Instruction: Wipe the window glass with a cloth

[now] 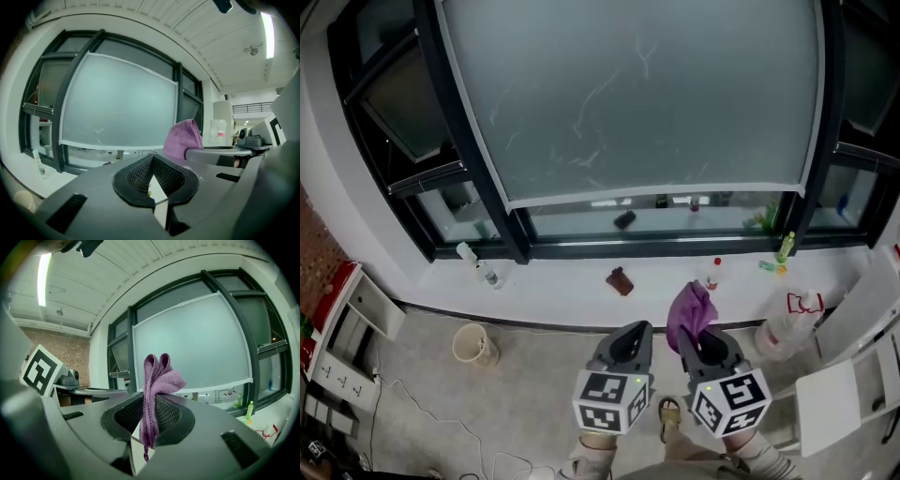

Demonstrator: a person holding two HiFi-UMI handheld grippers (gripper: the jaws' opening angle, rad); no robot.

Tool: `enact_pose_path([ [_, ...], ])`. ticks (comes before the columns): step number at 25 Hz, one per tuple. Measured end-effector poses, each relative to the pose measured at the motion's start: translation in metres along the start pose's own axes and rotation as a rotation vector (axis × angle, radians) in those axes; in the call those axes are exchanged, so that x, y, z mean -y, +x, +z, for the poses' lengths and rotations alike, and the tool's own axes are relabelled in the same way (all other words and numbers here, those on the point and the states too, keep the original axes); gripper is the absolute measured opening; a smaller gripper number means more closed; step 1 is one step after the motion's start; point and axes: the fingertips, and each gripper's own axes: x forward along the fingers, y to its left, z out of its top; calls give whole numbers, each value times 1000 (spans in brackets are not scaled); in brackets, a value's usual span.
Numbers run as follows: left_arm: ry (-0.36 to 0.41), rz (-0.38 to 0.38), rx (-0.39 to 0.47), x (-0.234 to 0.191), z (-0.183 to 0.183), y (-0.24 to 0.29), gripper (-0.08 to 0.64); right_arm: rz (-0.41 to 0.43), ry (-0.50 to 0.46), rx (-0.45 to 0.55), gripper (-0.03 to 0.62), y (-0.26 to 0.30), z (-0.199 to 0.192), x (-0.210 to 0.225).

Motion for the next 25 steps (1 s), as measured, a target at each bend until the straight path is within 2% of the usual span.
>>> enact_pose_path([
  [5,-7,23,-5,-25,10,48,5,3,13,-4,55,45,8,37],
  [16,19,36,12,-60,55,167,5,36,-39,8,55,143,45,121],
  [25,21,69,20,-85,71,228,5,47,-39,13,55,196,50,168],
])
